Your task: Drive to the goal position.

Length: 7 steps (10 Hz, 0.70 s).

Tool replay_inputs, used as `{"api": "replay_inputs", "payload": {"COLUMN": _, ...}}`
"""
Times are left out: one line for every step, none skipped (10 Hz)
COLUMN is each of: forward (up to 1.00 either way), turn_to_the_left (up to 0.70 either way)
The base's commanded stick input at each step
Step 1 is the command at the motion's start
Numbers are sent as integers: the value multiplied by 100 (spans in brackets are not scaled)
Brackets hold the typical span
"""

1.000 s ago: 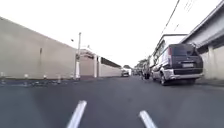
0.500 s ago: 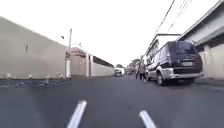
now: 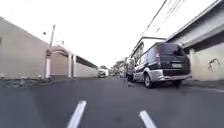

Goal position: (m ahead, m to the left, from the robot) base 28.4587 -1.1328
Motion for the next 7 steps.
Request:
{"api": "replay_inputs", "payload": {"forward": 100, "turn_to_the_left": 0}}
{"api": "replay_inputs", "payload": {"forward": 100, "turn_to_the_left": 0}}
{"api": "replay_inputs", "payload": {"forward": 100, "turn_to_the_left": 0}}
{"api": "replay_inputs", "payload": {"forward": 100, "turn_to_the_left": 0}}
{"api": "replay_inputs", "payload": {"forward": 100, "turn_to_the_left": 0}}
{"api": "replay_inputs", "payload": {"forward": 100, "turn_to_the_left": 0}}
{"api": "replay_inputs", "payload": {"forward": 100, "turn_to_the_left": 36}}
